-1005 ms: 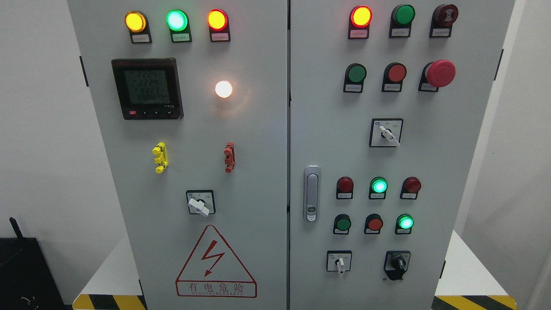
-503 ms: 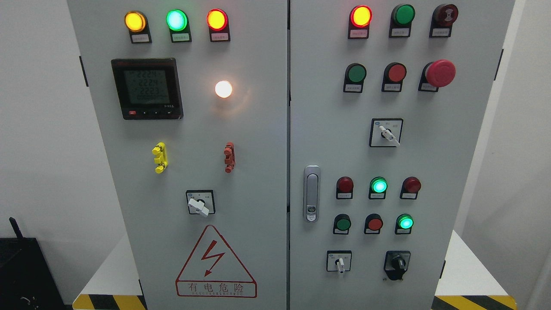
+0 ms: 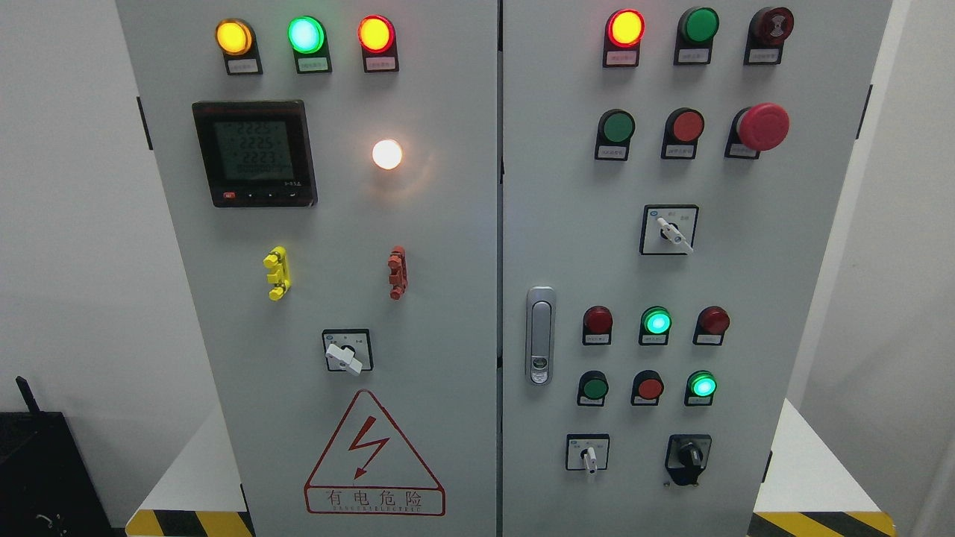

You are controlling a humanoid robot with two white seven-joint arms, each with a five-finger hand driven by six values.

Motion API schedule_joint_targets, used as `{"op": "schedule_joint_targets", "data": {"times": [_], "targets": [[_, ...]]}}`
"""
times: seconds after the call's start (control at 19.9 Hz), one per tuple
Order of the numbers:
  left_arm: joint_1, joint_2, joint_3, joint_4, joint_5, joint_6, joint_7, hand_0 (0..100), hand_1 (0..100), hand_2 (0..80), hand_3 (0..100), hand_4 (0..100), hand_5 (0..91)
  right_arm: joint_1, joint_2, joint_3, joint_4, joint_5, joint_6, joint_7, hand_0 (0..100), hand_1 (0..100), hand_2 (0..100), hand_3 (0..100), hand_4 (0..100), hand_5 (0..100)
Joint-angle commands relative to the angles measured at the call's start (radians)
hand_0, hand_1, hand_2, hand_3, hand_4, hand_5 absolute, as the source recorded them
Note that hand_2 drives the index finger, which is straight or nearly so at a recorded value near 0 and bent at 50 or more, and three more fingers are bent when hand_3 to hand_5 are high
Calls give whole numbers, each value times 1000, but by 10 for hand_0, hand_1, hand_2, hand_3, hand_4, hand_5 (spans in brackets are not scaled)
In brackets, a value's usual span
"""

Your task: Flip black knob to close circuit

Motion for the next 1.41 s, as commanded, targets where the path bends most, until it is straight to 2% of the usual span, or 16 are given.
{"op": "schedule_joint_targets", "data": {"times": [0.0,0.2,0.75,0.85,1.11,1.36], "targets": [[0,1,11,0,8,0,1,0,0,0,48,23,0,-110,-11,157,-32,116,51,19,0,0,879,1000,782,813],[0,1,11,0,8,0,1,0,0,0,47,23,0,-164,-11,210,28,128,114,19,0,0,881,1000,780,810],[0,0,11,0,8,0,1,0,0,0,47,24,0,-174,-14,210,106,125,129,6,0,0,882,1000,780,804],[0,0,11,1,8,0,1,0,0,0,48,23,0,-191,-12,210,123,125,149,6,0,0,883,1000,780,804],[0,0,11,0,8,0,1,0,0,0,48,23,0,-245,-12,210,175,125,151,6,0,0,882,1000,780,804],[0,0,11,0,8,0,1,0,0,0,49,23,0,-253,-14,208,214,122,153,5,0,0,881,1000,780,804]]}}
